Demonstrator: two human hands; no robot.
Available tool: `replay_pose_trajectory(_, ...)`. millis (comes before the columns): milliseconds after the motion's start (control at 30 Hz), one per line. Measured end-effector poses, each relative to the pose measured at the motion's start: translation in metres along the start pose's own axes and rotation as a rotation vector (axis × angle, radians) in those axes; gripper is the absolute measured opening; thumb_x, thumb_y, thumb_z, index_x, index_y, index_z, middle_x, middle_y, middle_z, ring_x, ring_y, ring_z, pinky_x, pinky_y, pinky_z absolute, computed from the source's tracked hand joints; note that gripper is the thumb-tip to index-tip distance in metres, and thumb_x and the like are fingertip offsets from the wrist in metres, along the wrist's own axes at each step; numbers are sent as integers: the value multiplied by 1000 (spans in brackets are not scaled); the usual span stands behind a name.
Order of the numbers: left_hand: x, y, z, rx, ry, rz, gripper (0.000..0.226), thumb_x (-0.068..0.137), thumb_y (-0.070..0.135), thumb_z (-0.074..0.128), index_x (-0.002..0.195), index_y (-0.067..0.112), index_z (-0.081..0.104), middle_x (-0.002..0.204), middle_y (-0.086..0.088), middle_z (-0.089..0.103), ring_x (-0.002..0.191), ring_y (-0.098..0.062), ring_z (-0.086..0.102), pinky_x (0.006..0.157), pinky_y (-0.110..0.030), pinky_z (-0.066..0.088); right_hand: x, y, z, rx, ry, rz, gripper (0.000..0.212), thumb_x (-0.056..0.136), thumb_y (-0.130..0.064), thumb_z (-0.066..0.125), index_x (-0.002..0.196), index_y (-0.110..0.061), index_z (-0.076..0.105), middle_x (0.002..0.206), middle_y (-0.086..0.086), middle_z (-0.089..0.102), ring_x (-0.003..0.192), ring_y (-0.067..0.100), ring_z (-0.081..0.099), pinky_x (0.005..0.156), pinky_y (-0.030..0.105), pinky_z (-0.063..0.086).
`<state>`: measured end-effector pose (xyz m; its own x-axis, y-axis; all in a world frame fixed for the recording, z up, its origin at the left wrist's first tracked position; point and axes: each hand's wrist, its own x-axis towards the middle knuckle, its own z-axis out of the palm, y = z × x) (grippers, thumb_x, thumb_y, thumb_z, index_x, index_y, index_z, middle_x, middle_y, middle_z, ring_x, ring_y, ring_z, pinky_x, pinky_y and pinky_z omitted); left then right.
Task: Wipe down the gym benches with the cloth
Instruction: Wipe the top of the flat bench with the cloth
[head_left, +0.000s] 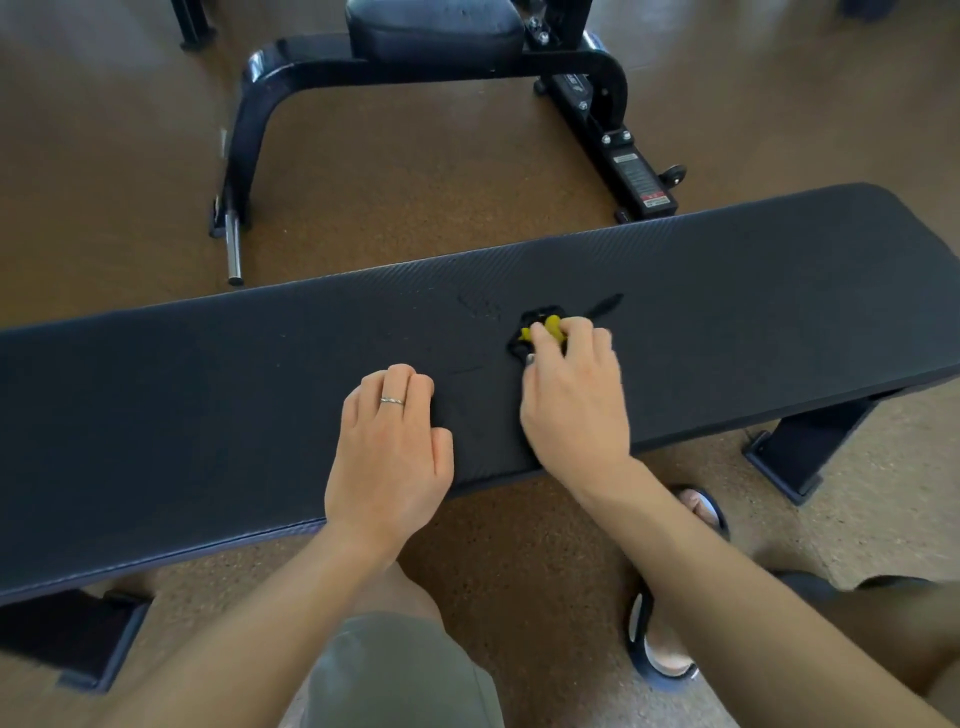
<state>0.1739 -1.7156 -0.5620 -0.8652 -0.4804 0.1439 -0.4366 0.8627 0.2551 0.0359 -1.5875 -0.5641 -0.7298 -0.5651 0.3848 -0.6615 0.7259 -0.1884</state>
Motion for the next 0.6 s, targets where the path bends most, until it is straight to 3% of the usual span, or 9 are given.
replay_pose_trajectory(133, 0, -4, 1, -37, 23, 3, 31, 98, 25, 39, 120, 10, 55, 121, -6, 57, 111, -27, 50, 98, -43, 45, 7, -61, 12, 214, -156, -309, 41, 102, -20, 44, 138, -9, 59, 129, 14, 56, 104, 28, 50, 89, 41, 48)
replay_pose_trajectory(233, 0, -3, -1, -31, 22, -7, 29, 92, 21, 39, 114, 11, 55, 118, -7, 56, 107, -27, 50, 94, -44, 47, 40, -33, 16, 129, -159, -439, 45, 97, -20, 42, 137, -12, 61, 123, 13, 58, 97, 31, 51, 82, 43, 46)
replay_pose_trajectory(367, 0, -1, 0, -47, 22, -26, 27, 90, 21, 40, 110, 12, 56, 118, -6, 57, 110, -27, 52, 97, -45, 50, 100, 52, 25, -81, -39, -98, 44, 92, -20, 36, 119, -6, 68, 109, 21, 59, 88, 41, 54, 74, 50, 51)
replay_pose_trajectory(433, 0, -2, 2, -40, 27, -12, 28, 90, 22, 38, 109, 12, 56, 117, -6, 57, 111, -27, 52, 98, -45, 49, 104, 49, 28, -102, -49, 13, 47, 93, -21, 31, 117, -3, 66, 109, 22, 58, 90, 40, 53, 75, 48, 46)
replay_pose_trajectory(600, 1, -3, 4, -11, 32, 6, 27, 88, 18, 43, 109, 9, 57, 117, -9, 57, 111, -32, 52, 98, -48, 48, 75, -43, 41, 65, -119, -255, 41, 93, -18, 50, 130, -6, 63, 118, 16, 59, 97, 34, 52, 78, 44, 47)
